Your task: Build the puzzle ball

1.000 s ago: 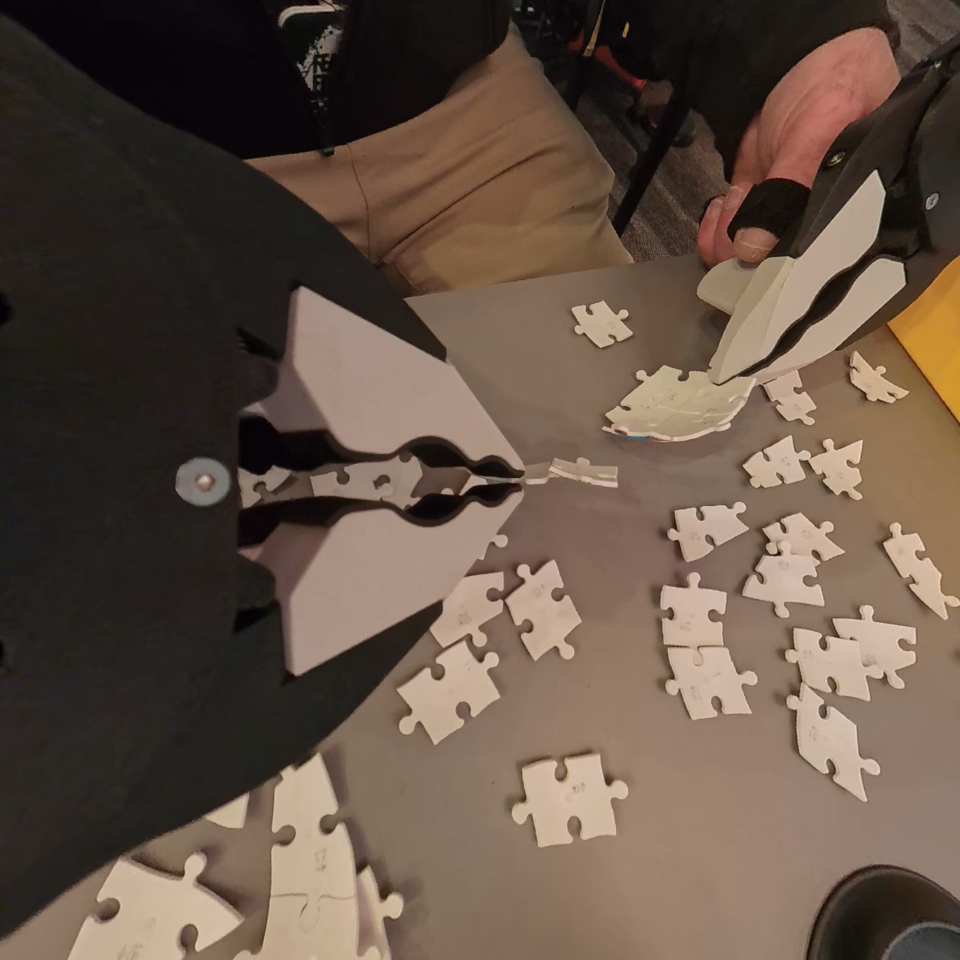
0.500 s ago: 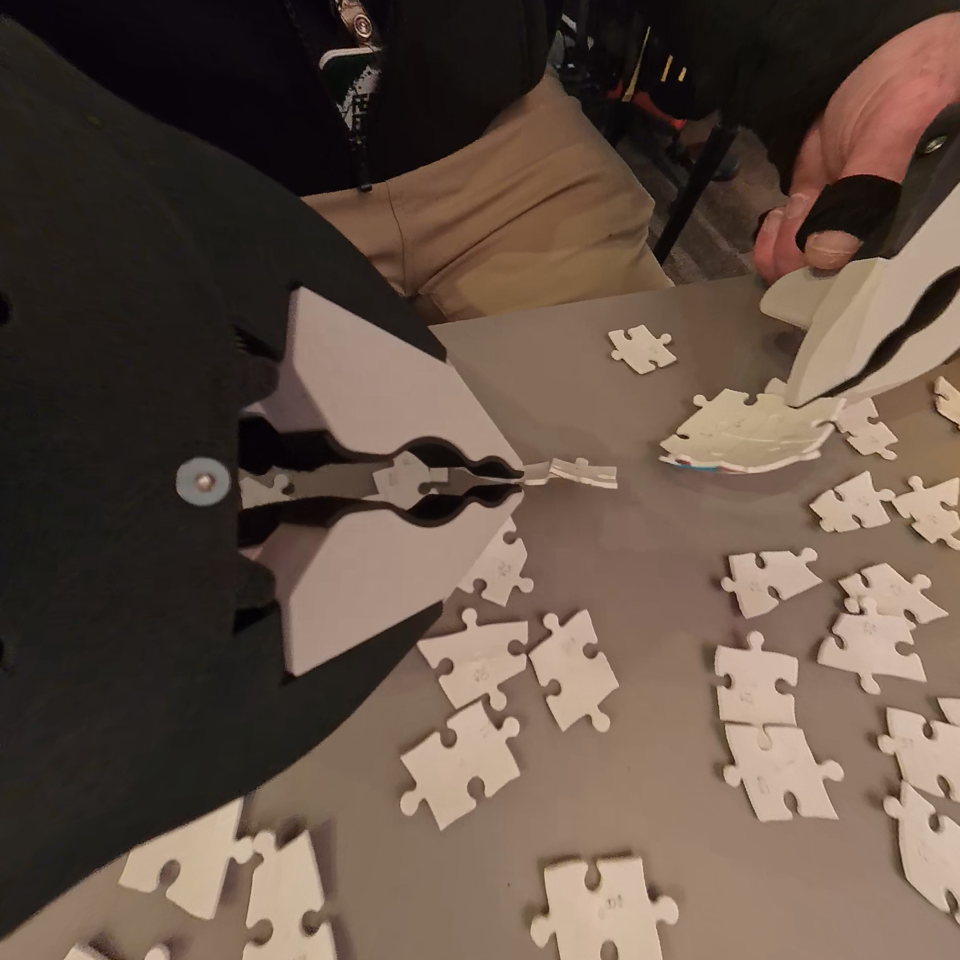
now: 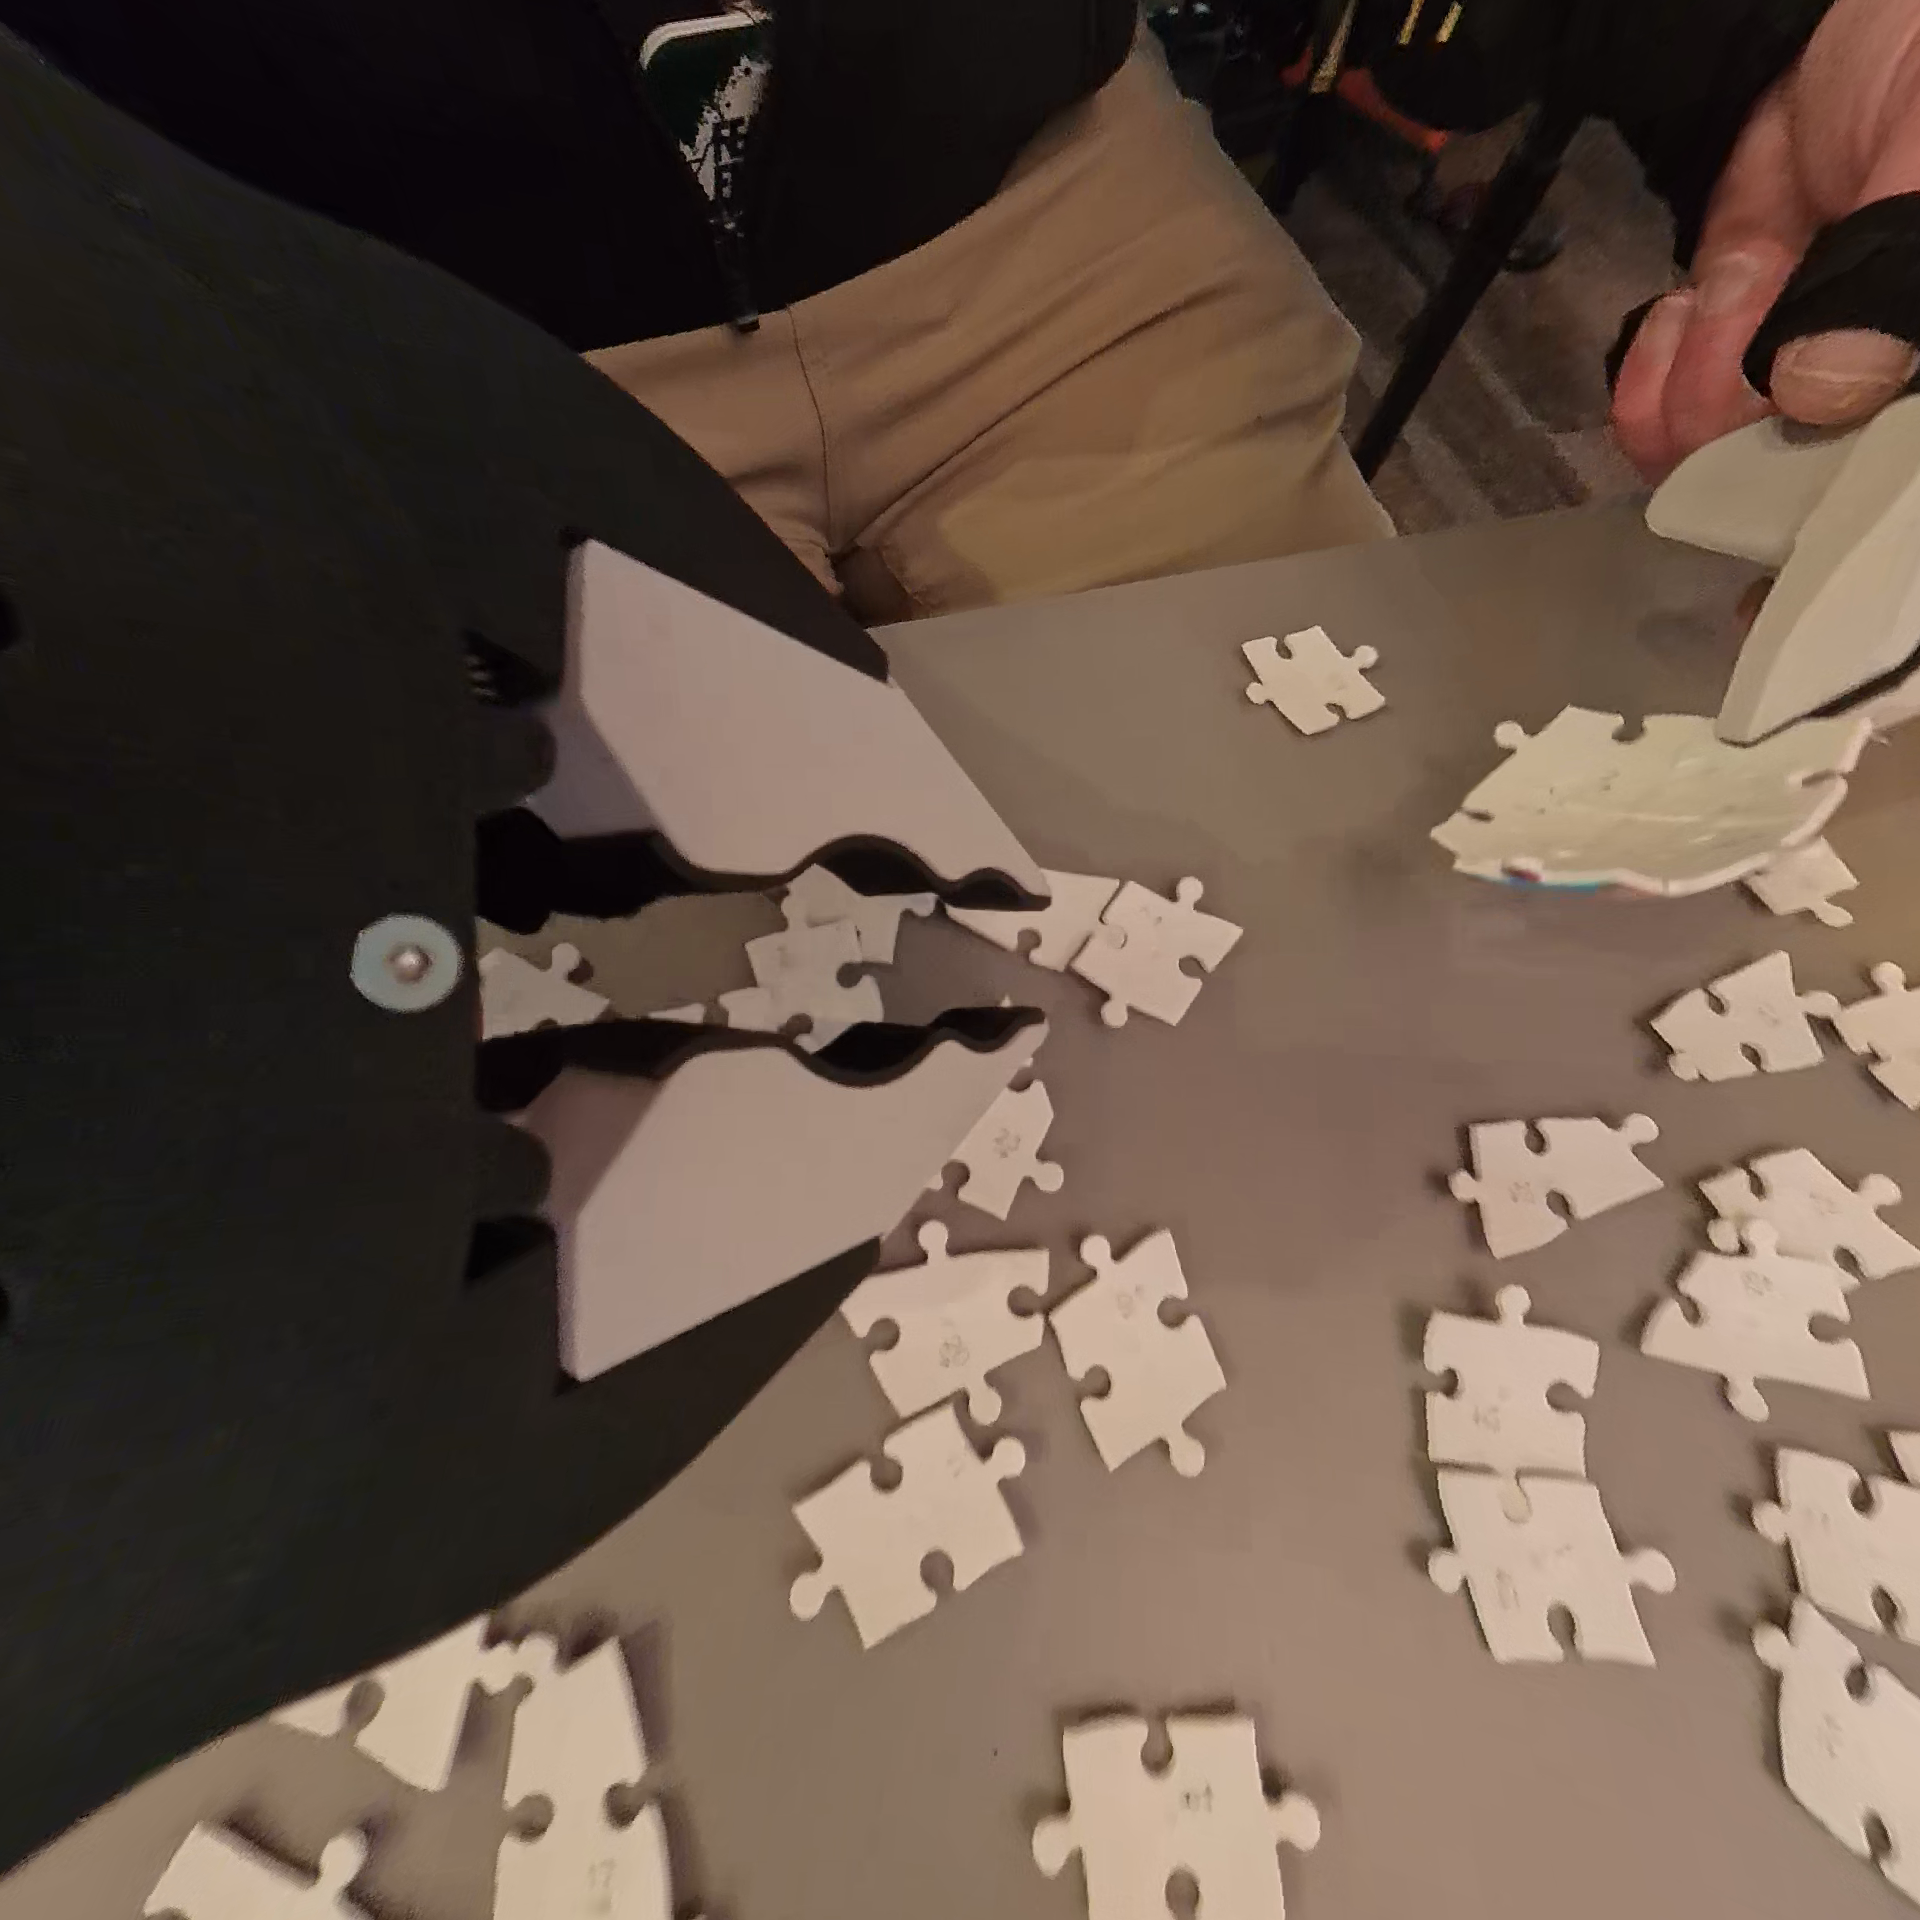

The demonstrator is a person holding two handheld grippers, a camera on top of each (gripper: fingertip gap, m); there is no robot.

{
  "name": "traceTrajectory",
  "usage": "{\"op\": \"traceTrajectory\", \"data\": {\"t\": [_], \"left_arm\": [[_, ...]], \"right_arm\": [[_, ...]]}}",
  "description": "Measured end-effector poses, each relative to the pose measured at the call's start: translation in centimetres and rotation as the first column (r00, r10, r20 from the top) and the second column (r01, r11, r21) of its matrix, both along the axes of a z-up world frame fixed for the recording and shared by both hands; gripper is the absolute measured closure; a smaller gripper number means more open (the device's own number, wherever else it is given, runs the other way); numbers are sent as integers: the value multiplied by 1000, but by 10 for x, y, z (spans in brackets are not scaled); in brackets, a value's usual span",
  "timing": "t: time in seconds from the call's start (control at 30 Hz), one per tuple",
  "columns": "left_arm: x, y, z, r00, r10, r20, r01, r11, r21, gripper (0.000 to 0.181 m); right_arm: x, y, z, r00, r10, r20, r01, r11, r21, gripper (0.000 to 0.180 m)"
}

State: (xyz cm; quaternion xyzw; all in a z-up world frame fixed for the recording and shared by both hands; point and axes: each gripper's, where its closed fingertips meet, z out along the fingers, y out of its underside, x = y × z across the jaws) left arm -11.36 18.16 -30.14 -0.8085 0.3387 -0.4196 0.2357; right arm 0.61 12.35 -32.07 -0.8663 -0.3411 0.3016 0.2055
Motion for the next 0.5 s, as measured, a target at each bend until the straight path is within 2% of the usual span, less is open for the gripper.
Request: {"op": "traceTrajectory", "data": {"t": [0.23,0.5], "left_arm": [[-13,2,13,999,36,12,-37,999,17,178],[-30,12,16,994,101,42,-101,995,9,178]], "right_arm": [[20,20,16,992,-107,-58,111,992,56,162],[46,36,23,979,-198,-58,203,973,108,157]]}}
